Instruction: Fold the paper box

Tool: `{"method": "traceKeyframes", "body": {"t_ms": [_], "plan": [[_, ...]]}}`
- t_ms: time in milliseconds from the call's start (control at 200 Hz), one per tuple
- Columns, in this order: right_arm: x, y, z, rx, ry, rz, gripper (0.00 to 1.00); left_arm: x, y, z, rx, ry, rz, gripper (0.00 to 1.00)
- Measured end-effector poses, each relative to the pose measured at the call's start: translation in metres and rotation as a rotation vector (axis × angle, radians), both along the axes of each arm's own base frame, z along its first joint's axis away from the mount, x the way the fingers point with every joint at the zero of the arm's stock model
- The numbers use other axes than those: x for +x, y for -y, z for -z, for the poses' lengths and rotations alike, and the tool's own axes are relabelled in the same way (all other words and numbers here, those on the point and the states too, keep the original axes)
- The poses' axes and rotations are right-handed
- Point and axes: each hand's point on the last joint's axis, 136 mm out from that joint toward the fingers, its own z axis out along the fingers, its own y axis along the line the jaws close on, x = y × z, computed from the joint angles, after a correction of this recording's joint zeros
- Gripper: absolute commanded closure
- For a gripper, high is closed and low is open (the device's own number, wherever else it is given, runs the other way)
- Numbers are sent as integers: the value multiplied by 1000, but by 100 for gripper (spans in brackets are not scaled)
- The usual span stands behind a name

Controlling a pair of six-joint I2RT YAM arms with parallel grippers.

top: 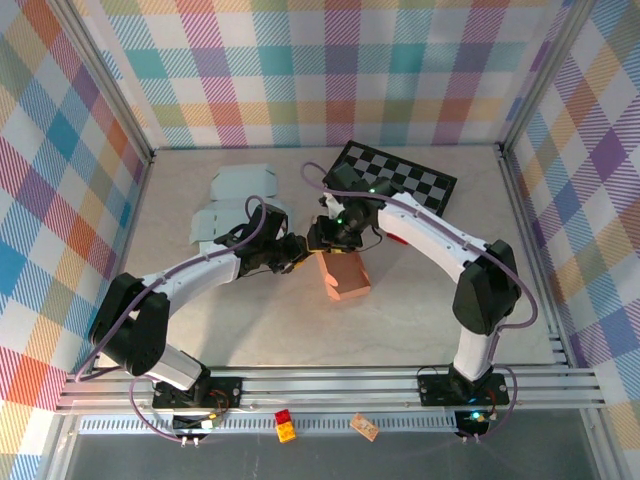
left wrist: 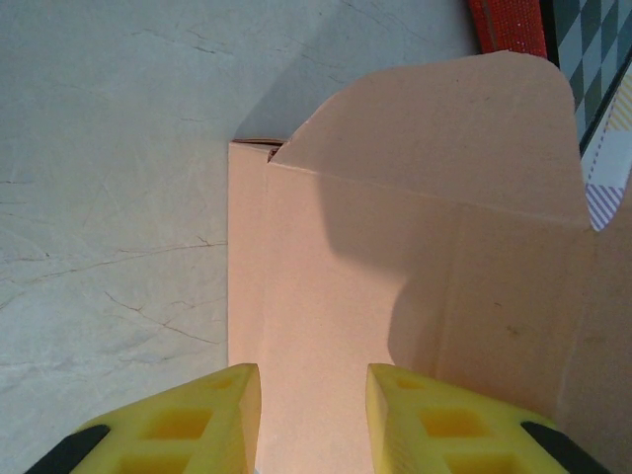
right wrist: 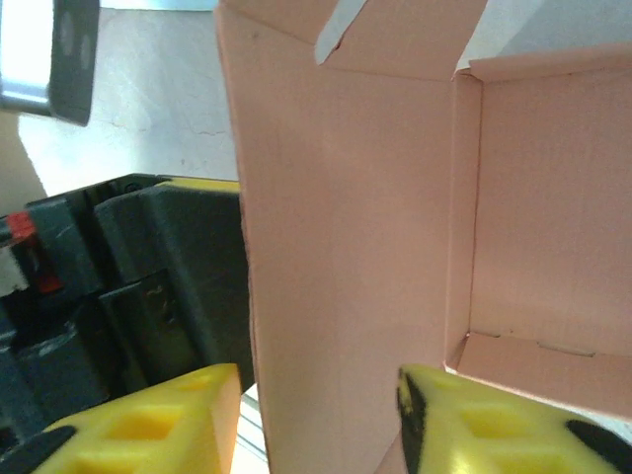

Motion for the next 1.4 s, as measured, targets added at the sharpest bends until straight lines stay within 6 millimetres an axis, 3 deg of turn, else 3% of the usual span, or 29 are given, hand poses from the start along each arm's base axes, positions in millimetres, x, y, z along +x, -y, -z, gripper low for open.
{"method": "traceKeyframes", "body": {"t_ms": [265, 385, 490, 645, 805, 865, 1000, 1130, 1320, 1400], "plan": [[5, 0, -1, -19, 7, 43, 100, 0, -3, 1, 21, 0, -5, 63], [12, 2, -1, -37, 13, 123, 100, 0, -8, -8, 51, 8, -10, 61], [17, 9, -2, -73, 33, 242, 100, -5, -17, -29, 76, 54, -11, 60], [18, 39, -6, -110, 13, 551, 100, -22, -37, -68, 98, 144, -11, 60], [19, 68, -11, -142, -46, 933, 100, -44, -54, -86, 126, 178, 9, 60], [21, 77, -17, -180, -72, 1067, 100, -51, -58, -88, 139, 181, 18, 60], [38, 74, -34, -157, -108, 1317, 100, -63, -65, -85, 175, 169, 59, 60], [38, 79, -20, -189, -149, 1462, 100, -71, -68, -76, 214, 147, 108, 60], [38, 80, -6, -197, -174, 1538, 100, -74, -68, -65, 252, 125, 158, 60], [39, 79, -6, -187, -178, 1551, 89, -73, -67, -61, 256, 118, 172, 60]]}}
